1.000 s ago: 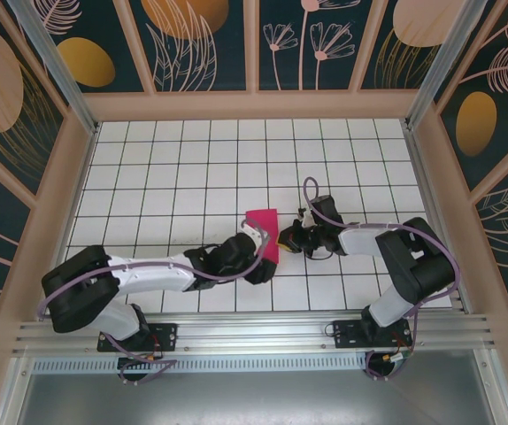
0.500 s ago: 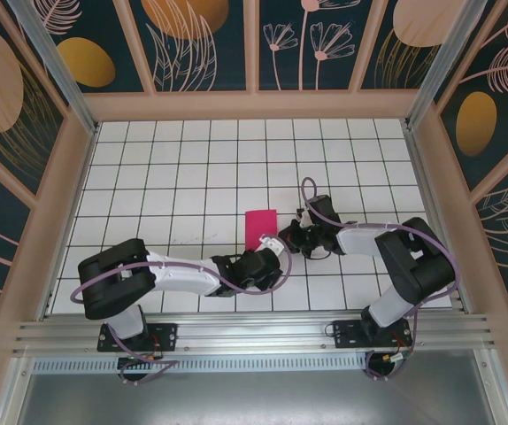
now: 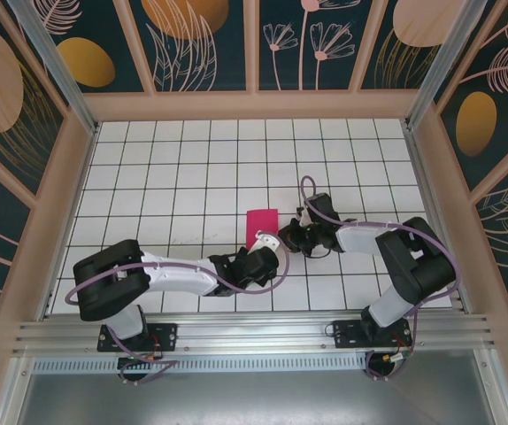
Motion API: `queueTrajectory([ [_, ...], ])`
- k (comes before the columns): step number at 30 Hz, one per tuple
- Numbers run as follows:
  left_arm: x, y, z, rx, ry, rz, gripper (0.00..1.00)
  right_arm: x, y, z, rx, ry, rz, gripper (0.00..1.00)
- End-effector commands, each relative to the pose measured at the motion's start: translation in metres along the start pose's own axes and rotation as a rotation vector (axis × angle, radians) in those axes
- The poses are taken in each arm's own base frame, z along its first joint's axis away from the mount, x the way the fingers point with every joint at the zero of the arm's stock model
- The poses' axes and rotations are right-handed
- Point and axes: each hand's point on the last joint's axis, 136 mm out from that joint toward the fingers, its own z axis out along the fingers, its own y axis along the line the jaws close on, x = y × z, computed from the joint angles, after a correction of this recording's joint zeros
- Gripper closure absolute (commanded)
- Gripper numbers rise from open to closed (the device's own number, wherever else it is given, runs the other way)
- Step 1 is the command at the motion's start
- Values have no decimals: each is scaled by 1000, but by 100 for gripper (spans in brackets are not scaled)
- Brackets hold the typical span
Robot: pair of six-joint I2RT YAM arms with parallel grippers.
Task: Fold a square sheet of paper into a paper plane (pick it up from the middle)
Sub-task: Third fold the triangle at the center of the table.
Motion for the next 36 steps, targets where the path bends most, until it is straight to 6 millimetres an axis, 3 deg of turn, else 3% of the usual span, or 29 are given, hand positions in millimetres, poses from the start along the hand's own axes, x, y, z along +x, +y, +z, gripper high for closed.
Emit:
queueTrajectory([
  [1,-2,8,-8,-26,-20,-7,100,-3,7,-3,10,-13,-39,87],
  [9,3,-5,-10,56,3,18,100,-25,16,-35,69,-132,-119,74],
  [14,5,-13,-11,102,20,31,100,-32,41,-40,-5,-154,-184,76],
  [18,5,-17,-13,127,26,43,100,-36,49,-23,-21,-97,-209,87],
  [23,8,-18,-15,147,34,45,100,-35,52,5,-24,2,-257,90],
  [30,8,-16,-16,198,46,1,100,-35,17,36,100,81,-264,90],
  [36,7,-9,-16,284,66,-88,100,-30,-2,47,171,126,-286,89],
])
